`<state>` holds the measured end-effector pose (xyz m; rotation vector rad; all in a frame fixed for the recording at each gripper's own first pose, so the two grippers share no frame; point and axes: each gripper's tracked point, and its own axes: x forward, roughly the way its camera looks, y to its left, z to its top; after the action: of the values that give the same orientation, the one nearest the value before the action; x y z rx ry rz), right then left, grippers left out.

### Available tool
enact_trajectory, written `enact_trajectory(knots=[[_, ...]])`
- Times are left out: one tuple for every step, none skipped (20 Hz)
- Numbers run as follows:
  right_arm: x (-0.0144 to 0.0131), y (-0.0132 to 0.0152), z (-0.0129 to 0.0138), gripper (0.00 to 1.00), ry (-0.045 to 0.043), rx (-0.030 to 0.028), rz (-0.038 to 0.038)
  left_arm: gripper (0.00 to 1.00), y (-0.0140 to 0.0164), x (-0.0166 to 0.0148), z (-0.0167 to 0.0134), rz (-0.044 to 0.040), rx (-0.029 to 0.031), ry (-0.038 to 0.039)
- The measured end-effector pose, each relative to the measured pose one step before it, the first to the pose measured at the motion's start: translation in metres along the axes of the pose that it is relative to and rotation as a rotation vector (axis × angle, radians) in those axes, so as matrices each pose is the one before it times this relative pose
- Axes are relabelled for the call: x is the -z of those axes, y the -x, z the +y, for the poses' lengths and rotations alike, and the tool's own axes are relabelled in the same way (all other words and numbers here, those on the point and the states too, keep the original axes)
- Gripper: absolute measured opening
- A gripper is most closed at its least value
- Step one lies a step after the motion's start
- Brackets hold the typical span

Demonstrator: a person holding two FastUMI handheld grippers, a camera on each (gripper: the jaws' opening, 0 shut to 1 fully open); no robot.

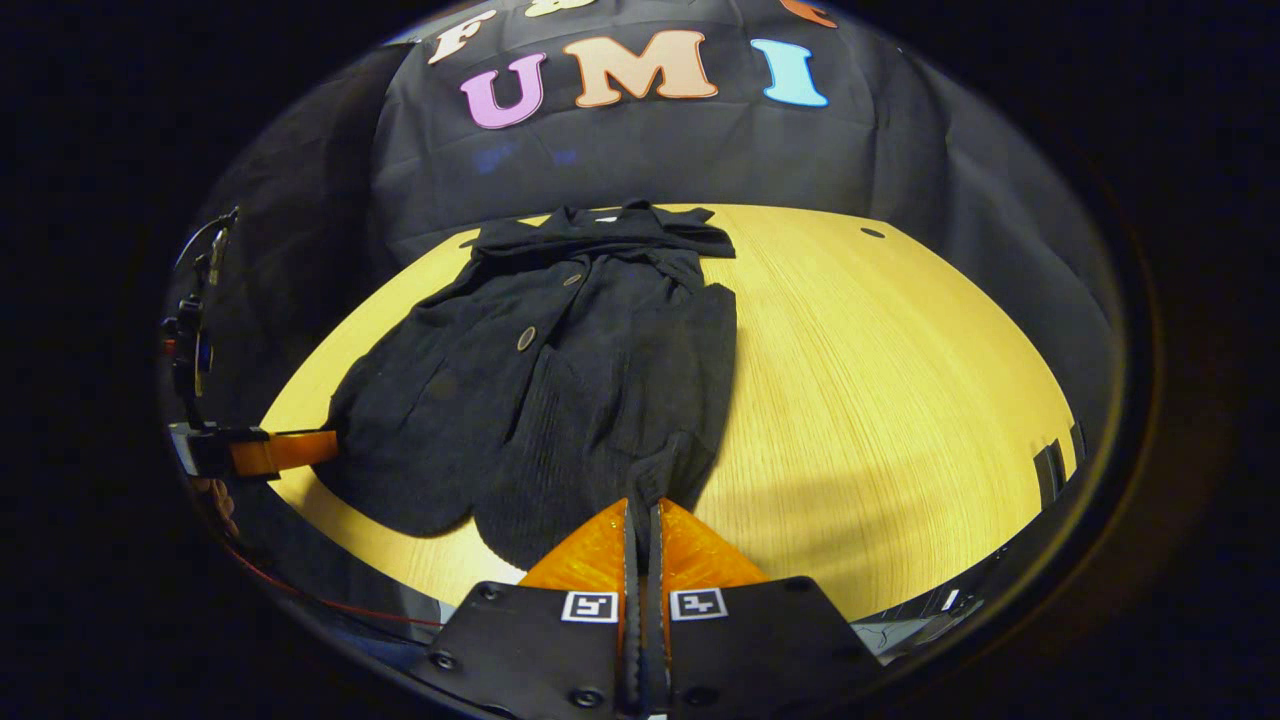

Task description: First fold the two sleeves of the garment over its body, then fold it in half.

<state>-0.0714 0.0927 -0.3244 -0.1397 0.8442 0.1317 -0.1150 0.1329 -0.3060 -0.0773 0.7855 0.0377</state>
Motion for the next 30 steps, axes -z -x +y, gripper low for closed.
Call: enact_trajectory(knots=[[-0.00445, 0.00316, 0.00251, 0.05, 0.0008, -0.01123, -0.00692, 0.0, 0.00131, -0.00303, 0.00103, -0.00273, -0.00047, 0.00308], [-0.00776, 0.00285, 0.00144, 0.05, 0.00442, -0.00745, -0.00983, 0.0, 0.0013, -0.00646, -0.00054, -0.00763, 0.00297, 0.00591], [-0.00713, 0.00357, -0.00133, 0.05, 0.00501, -0.00386, -0.01104, 0.0, 0.00207, -0.00786, -0.00159, -0.00952, 0.00138, 0.00749], [-0.01026, 0.00243, -0.00026, 0.05, 0.00108, -0.00248, -0.01137, 0.0, 0.00325, -0.00842, -0.002, -0.01341, 0.00543, 0.00801], [-0.00868, 0.00318, -0.00113, 0.05, -0.00162, -0.0009, -0.01298, 0.0, 0.00169, -0.01117, -0.00208, -0.01419, 0.00486, 0.00533], [-0.01183, 0.00263, -0.00064, 0.05, -0.00041, -0.00008, -0.01744, 0.0, 0.00092, -0.01024, -0.00125, -0.01917, 0.00383, 0.00197], [-0.01099, 0.00199, -0.00067, 0.05, 0.00128, 0.00009, -0.01891, 0.0, 0.00069, -0.01252, -0.00094, -0.01674, 0.00323, 0.00284], [-0.01333, -0.00023, -0.00172, 0.05, 0.00106, -0.0007, -0.01775, 0.0, -0.00163, -0.01233, -0.00172, -0.02082, 0.00492, 0.00481], [-0.01041, 0.00055, -0.0022, 0.05, 0.0009, 0.00024, -0.01763, 0.0, -0.00339, -0.01273, -0.0012, -0.02202, 0.00377, 0.00536], [-0.01268, -0.00041, -0.0028, 0.05, 0.00232, -0.00233, -0.01965, 0.0, -0.00386, -0.01052, 0.00001, -0.0161, -0.00145, 0.00186], [-0.01236, -0.00041, -0.00185, 0.05, 0.00347, -0.0024, -0.01886, 0.0, -0.00439, -0.0097, 0.00077, -0.01479, -0.00543, 0.00636], [-0.01223, -0.00303, -0.00212, 0.05, 0.005, -0.00364, -0.01319, 0.0, -0.0043, -0.00913, 0.00039, -0.0107, -0.00397, 0.00536], [-0.01251, -0.00275, -0.00327, 0.05, 0.01048, 0.00045, -0.01414, 0.0, -0.00432, -0.00841, 0.0008, 0.00011, -0.01059, 0.00195], [-0.01307, -0.004, -0.00354, 0.05, 0.01268, 0.00012, -0.01207, 0.0, -0.0057, -0.00804, 0.00056, -0.00177, -0.00876, 0.0071], [-0.01192, -0.00454, -0.00239, 0.05, 0.01006, -0.00376, -0.01267, 0.0, -0.00414, -0.01254, -0.0037, -0.01409, -0.00035, 0.00758], [-0.01404, -0.00708, -0.00349, 0.05, 0.00958, -0.00558, -0.01151, 0.0, -0.00482, -0.0133, -0.00312, -0.02303, -0.00118, 0.00065], [-0.01255, -0.0078, -0.00225, 0.05, 0.01122, -0.00662, -0.01022, 0.0, -0.00644, -0.01188, -0.0018, -0.01944, -0.00523, -0.00421], [-0.01276, -0.00798, -0.00259, 0.05, 0.01242, -0.00714, -0.00715, 0.0, -0.00607, -0.01245, -0.0019, -0.01839, -0.0067, -0.00381], [-0.01029, -0.00893, -0.00157, 0.05, 0.0116, -0.00653, -0.00884, 0.0, -0.00628, -0.00962, -0.00323, -0.01143, -0.00382, -0.00024], [-0.01113, -0.00995, -0.00252, 0.05, 0.01063, -0.00587, -0.00646, 0.0, -0.00704, -0.0115, -0.00476, -0.0154, 0.00248, 0.00175], [-0.01017, -0.00885, -0.0017, 0.05, 0.00629, -0.00696, -0.01021, 0.0, -0.00658, -0.01059, -0.00423, -0.01423, 0.00106, -0.0009], [-0.00939, -0.00939, -0.00111, 0.02, -0.00025, -0.0073, -0.00849, 0.0, -0.0065, -0.00892, -0.0031, -0.00987, 0.0012, -0.00602], [-0.00948, -0.00881, -0.00149, 0.05, -0.00191, -0.0072, -0.00689, 0.0, -0.00612, -0.00968, -0.00141, -0.01374, -0.00529, -0.00657], [-0.00928, -0.00927, -0.0019, 0.05, 0.00191, -0.00485, -0.00723, 0.0, -0.0079, -0.00871, -0.00214, -0.01337, -0.00131, -0.00412], [-0.008, -0.00927, -0.00154, 0.05, 0.00314, -0.00357, -0.00749, 0.0, -0.00761, -0.00809, -0.00264, -0.00988, 0.00063, -0.00233], [-0.00669, -0.00822, -0.00202, 0.05, 0.0023, -0.00165, -0.00795, 0.0, -0.0082, -0.00774, -0.00106, -0.00704, -0.00525, -0.00223], [-0.00703, -0.00808, -0.00308, 0.05, 0.00161, 0.00241, -0.0067, 0.0, -0.00732, -0.00476, 0.00059, -0.00414, -0.00756, -0.00105], [-0.00504, -0.00715, -0.0018, 0.05, -0.00231, -0.00108, -0.00474, 0.0, -0.0072, -0.00547, 0.00063, -0.00507, -0.00992, -0.0038], [-0.00559, -0.00768, -0.00227, 0.05, -0.00536, -0.00205, -0.00501, 0.0, -0.00733, -0.00538, 0.00062, -0.00336, -0.00939, -0.00354], [-0.00594, -0.00771, -0.00264, 0.05, -0.00277, -0.0003, -0.00582, 0.0, -0.00778, -0.0059, 0.00026, -0.00651, -0.00438, -0.00024]])
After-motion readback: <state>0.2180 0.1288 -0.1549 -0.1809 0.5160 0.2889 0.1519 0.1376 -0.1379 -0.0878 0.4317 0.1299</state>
